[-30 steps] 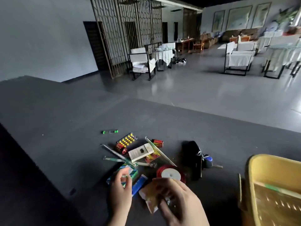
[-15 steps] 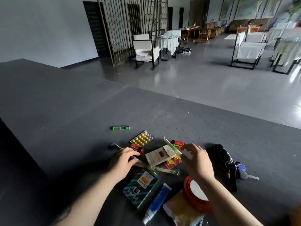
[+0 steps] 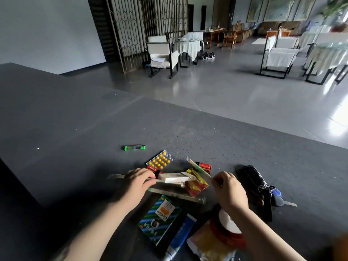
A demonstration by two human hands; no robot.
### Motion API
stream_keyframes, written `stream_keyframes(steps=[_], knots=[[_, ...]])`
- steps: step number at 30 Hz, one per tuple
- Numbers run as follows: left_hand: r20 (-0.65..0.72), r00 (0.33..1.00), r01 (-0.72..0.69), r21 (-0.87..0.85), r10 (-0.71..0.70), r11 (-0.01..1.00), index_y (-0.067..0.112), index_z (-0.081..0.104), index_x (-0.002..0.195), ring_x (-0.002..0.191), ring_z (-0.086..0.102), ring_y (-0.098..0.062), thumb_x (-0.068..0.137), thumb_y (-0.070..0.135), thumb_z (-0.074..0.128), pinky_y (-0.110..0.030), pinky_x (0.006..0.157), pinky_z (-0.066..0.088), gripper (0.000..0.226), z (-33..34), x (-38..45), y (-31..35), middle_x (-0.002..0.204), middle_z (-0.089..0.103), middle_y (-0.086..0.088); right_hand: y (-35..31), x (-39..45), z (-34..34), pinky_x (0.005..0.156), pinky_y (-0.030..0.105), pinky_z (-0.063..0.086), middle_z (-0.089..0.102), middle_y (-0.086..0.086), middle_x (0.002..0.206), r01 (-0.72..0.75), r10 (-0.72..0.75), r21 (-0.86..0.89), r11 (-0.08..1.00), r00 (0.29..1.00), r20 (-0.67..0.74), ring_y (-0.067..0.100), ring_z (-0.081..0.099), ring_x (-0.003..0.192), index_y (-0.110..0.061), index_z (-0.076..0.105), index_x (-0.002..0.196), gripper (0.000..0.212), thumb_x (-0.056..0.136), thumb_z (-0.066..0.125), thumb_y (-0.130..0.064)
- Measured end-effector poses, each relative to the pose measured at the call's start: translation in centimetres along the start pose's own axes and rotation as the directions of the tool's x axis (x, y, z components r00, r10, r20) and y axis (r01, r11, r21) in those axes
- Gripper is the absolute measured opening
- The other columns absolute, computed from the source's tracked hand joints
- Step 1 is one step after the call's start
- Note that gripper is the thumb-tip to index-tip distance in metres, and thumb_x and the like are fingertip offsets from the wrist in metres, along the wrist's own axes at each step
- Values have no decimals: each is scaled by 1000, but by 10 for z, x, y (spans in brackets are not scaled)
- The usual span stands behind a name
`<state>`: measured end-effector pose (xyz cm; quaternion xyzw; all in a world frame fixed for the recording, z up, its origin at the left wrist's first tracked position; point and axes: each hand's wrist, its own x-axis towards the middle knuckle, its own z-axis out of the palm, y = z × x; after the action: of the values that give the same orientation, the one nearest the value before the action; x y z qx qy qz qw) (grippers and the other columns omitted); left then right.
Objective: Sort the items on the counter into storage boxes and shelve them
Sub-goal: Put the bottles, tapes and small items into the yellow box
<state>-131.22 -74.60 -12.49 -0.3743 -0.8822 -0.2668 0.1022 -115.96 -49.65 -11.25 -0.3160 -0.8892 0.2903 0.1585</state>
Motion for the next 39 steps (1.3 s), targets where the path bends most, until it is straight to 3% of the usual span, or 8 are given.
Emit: stream_keyframes(steps=[4, 12, 18, 23, 28, 31, 34, 39], knots=[[-232, 972, 34, -52, -45, 998, 23, 66, 88, 68, 59, -7, 90, 32, 55, -24, 61, 45, 14, -17, 2, 28, 81, 67, 14, -17, -7, -30, 68, 34, 47, 62, 1, 98, 65, -52, 106, 992, 991, -125, 23, 60, 83, -18, 63, 92, 13, 92, 59, -30], [-210, 976, -125, -318, 59, 940, 9, 68, 95, 76, 61, -14, 88, 11, 63, -27, 68, 50, 8, -14, 31, 133, 84, 65, -1, -30, -43, -106, 71, 31, 47, 64, -5, 91, 182, -103, 280, 943, 956, -274, 13, 59, 82, -17, 60, 92, 10, 94, 57, -27], [-282, 943, -274, -362, 175, 891, 31, 60, 100, 80, 62, -5, 94, 44, 50, -25, 68, 49, 17, 7, 38, 211, 88, 64, 13, -3, -63, -176, 60, 23, 40, 61, -10, 80, 181, -36, 369, 912, 930, -366, 7, 55, 70, -22, 57, 87, 8, 94, 59, -25], [-287, 938, -323, -532, 192, 783, 34, 59, 100, 84, 61, 3, 95, 37, 53, -11, 70, 45, 8, 49, 37, 294, 91, 64, 16, 65, -87, -259, 63, 34, 49, 63, -7, 81, 139, 63, 406, 903, 893, -446, 16, 58, 73, -22, 59, 86, 6, 92, 60, -20], [-332, 924, -360, -584, 191, 728, 33, 59, 98, 81, 58, 7, 94, 27, 57, -3, 66, 39, 8, 70, 47, 371, 87, 63, 15, 165, -114, -336, 70, 38, 50, 66, 1, 84, -132, 204, 171, 976, 829, -521, 24, 61, 80, -22, 57, 84, 11, 94, 57, -24], [-378, 903, -406, -600, 203, 689, 24, 61, 99, 81, 58, 9, 94, 21, 57, -1, 69, 39, 8, 78, 46, 400, 87, 63, 12, 208, -117, -353, 77, 40, 53, 70, 1, 90, -289, 266, -18, 957, 901, -342, 21, 63, 84, -21, 65, 88, 10, 91, 59, -28], [-384, 885, -458, -608, 264, 649, 27, 61, 102, 83, 61, 3, 94, 31, 54, -7, 73, 44, 12, 83, 40, 420, 91, 65, 10, 223, -108, -345, 76, 30, 52, 72, -4, 93, -248, 222, -264, 932, 967, -123, 17, 65, 86, -25, 71, 89, 11, 86, 65, -33], [-361, 838, -546, -553, 410, 629, 33, 59, 106, 87, 63, 2, 96, 36, 49, -14, 75, 48, 15, 89, 36, 438, 96, 61, 19, 233, -91, -308, 88, 30, 44, 72, 0, 102, -88, 63, -480, 873, 996, -68, 23, 64, 98, -27, 72, 98, 17, 86, 63, -35]])
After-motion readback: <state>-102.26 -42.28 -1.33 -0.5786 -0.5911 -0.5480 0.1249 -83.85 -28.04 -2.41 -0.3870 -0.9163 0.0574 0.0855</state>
